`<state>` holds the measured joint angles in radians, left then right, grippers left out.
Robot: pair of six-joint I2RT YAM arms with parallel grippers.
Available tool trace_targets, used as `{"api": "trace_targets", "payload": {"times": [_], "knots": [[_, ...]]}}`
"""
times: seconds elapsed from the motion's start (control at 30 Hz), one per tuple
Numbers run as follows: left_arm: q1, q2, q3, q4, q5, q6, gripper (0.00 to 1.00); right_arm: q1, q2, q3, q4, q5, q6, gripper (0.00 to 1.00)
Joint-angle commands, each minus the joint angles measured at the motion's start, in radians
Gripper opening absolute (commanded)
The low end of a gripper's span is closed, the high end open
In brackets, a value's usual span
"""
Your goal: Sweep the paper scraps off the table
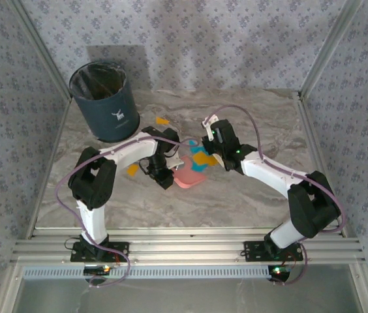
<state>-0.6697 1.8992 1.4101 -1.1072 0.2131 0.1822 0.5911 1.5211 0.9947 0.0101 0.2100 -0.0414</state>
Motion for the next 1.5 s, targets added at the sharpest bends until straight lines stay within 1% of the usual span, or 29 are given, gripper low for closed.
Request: {"api": "trace_targets", "payload": {"times": [0.0,0.63,1.0,1.1,1.17,1.33,1.4,1.47], "knots": [[-0.007,0.014,0.024,-0.039,-0.010,-0.010,0.00,0.018,-0.016,0.028,-0.066,-0.057,0.026,0.00],[-0.007,0.023,0.028,-0.040,-0.022,-0.013,0.00,0.085,-0.043,0.073,-0.137,-0.165,0.039,0.00],[-0.001,0.023,0.029,-0.040,-0.036,-0.016,0.00,0.098,-0.096,0.057,-0.127,-0.180,0.042,0.00],[0.006,0.023,0.031,-0.039,-0.040,-0.021,0.00,0.098,-0.122,0.031,-0.092,-0.151,0.037,0.00],[0.011,0.023,0.033,-0.040,-0.048,-0.025,0.00,0.098,-0.137,0.014,-0.065,-0.093,0.045,0.00],[0.028,0.017,0.036,-0.040,-0.063,-0.031,0.00,0.095,-0.146,-0.006,-0.035,0.103,0.103,0.00],[0.035,0.011,0.036,-0.039,-0.067,-0.032,0.00,0.091,-0.141,-0.009,-0.030,0.145,0.116,0.00],[0.041,0.011,0.035,-0.039,-0.070,-0.036,0.00,0.084,-0.127,-0.008,-0.022,0.160,0.124,0.00]]}}
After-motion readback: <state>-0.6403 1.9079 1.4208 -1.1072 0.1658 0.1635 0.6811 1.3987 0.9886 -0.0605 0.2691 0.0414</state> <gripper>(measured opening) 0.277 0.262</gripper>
